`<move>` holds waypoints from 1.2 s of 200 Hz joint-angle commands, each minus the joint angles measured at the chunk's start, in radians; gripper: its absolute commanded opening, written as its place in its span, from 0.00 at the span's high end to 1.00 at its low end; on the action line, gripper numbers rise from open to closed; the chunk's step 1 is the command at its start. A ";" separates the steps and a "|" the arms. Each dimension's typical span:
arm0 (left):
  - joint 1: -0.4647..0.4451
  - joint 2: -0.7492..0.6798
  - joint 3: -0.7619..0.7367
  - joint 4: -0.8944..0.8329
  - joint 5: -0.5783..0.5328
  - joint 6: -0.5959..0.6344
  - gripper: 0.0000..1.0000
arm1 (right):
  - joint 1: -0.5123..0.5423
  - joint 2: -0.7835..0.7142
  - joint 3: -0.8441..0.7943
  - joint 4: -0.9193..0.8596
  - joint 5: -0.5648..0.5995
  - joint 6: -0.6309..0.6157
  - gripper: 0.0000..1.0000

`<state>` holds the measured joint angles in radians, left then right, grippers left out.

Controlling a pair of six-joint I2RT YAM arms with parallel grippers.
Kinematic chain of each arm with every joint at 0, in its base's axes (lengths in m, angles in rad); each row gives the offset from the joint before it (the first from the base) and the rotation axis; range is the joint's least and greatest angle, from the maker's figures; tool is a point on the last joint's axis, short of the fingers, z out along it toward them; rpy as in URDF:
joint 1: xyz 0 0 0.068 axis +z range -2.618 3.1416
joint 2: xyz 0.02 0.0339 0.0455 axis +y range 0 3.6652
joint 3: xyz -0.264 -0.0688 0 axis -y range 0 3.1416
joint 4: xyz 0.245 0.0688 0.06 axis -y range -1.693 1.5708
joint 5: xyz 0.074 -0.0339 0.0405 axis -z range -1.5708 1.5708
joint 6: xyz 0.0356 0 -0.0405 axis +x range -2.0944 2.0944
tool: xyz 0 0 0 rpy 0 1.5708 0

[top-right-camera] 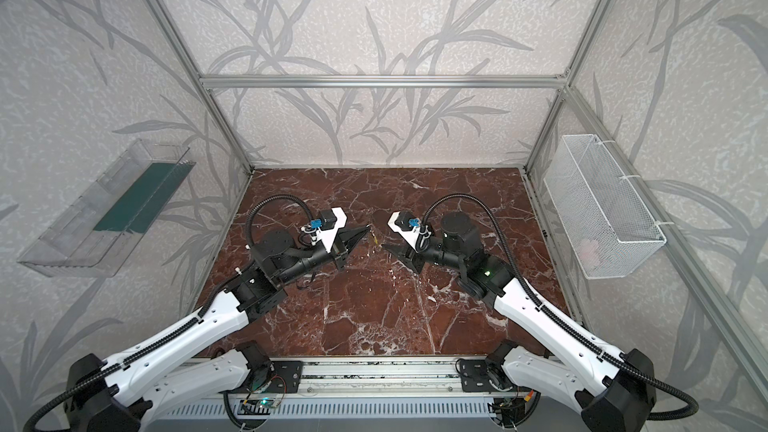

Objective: Put the keys on the keyring

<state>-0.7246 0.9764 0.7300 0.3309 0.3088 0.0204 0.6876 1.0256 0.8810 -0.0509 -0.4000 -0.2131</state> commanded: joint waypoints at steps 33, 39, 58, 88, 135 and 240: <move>-0.001 0.036 0.006 0.118 -0.161 -0.051 1.00 | 0.005 -0.009 -0.027 0.014 -0.020 0.020 0.54; -0.001 0.041 0.007 0.125 -0.168 -0.054 1.00 | 0.004 -0.007 -0.029 0.016 -0.030 0.025 0.55; -0.003 0.055 0.014 0.135 -0.204 -0.061 1.00 | 0.004 0.000 -0.039 0.035 -0.063 0.042 0.54; -0.004 0.082 0.032 0.140 -0.258 -0.068 1.00 | 0.005 0.016 -0.058 0.086 -0.106 0.086 0.53; -0.005 0.111 0.039 0.158 -0.257 -0.077 1.00 | 0.015 0.068 -0.056 0.142 -0.105 0.154 0.52; -0.006 0.116 0.032 0.166 -0.210 -0.080 1.00 | 0.023 0.133 -0.030 0.240 0.066 0.235 0.65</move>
<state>-0.7254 1.0969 0.7307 0.4500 0.0792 -0.0456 0.7052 1.1572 0.8272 0.1307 -0.3862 0.0002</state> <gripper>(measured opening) 0.048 0.348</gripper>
